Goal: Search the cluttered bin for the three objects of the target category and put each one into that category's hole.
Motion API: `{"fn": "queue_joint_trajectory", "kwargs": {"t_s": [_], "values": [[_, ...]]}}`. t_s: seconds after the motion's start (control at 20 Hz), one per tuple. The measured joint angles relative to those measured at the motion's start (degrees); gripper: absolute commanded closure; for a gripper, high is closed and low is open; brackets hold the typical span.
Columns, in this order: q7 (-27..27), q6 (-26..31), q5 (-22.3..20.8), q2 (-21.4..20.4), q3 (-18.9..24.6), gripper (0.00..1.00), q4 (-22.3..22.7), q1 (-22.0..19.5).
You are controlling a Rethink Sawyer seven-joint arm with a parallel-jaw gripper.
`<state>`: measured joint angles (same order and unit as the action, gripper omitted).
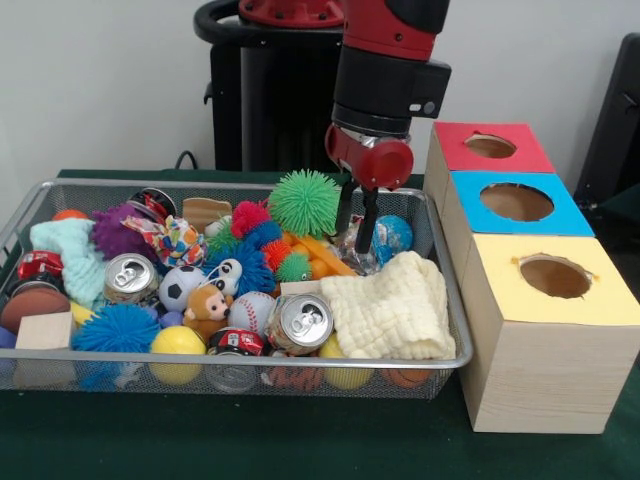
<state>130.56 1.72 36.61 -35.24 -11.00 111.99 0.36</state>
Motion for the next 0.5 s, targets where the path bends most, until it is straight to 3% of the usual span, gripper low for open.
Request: {"fn": "queue_joint_trajectory", "kwargs": {"t_s": [0.5], "values": [[0.0, -1.69, -1.07, -0.14, 2.27, 0.0, 4.31, -0.77]]}}
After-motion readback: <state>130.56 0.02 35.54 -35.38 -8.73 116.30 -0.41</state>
